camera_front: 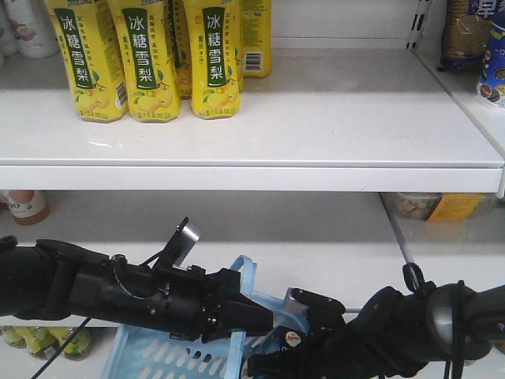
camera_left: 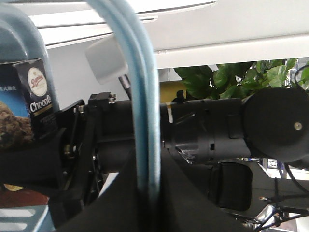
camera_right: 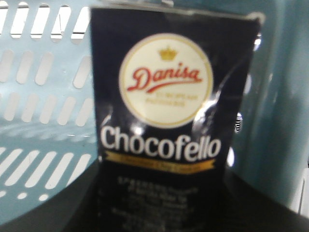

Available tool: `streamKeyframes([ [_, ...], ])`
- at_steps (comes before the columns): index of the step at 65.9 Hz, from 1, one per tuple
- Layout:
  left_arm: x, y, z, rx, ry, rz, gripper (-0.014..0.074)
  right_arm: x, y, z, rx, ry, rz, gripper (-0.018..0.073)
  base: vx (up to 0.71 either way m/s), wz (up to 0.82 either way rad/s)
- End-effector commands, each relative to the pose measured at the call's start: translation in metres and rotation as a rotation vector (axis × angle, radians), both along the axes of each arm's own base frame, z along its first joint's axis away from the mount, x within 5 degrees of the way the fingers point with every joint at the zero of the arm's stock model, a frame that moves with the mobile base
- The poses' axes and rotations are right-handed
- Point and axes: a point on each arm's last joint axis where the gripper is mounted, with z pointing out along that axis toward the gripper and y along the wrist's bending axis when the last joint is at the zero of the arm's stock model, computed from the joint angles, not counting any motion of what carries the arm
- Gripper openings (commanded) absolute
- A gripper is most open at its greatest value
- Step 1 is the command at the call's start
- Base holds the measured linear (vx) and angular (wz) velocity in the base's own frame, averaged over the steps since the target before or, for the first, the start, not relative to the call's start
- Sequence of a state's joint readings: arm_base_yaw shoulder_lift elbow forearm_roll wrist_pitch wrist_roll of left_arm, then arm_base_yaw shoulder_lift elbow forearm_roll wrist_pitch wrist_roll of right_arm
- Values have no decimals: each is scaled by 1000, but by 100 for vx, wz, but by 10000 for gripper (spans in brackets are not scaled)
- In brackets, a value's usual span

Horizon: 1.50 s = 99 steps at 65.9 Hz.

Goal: Left arm holds basket, right arm returns cookies
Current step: 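Close the right gripper on the Chocofello box inside the basket, then lift the box out of the basket up toward the upper shelf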

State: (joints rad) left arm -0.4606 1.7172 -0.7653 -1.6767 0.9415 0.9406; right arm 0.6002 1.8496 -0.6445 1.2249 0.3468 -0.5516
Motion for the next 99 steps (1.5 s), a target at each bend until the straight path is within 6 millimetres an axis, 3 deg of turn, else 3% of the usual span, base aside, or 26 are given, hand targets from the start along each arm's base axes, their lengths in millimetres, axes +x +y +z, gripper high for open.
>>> streamKeyframes([
  [1,1,-3,28,-104,-76,-5,-6,4,4,9,30,-38,19,320,0,0],
  [14,1,-3,28,-104,-76,-5,-6,4,4,9,33,-40,29,239,0,0],
  [26,1,-3,28,-104,-76,-5,-6,3,4,11,35,-46,25,239,0,0],
  [44,1,-3,28,-104,-76,-5,-6,7,-3,35,82,-111,5,244,0,0],
  [63,1,-3,28,-104,-76,-5,-6,-8,-40,52,93,-152,-90,246,0,0],
  [74,1,-3,28,-104,-76,-5,-6,-24,-59,72,142,-217,-106,246,0,0],
  [99,1,-3,28,-104,-76,-5,-6,-58,-81,142,315,-446,-44,246,0,0],
])
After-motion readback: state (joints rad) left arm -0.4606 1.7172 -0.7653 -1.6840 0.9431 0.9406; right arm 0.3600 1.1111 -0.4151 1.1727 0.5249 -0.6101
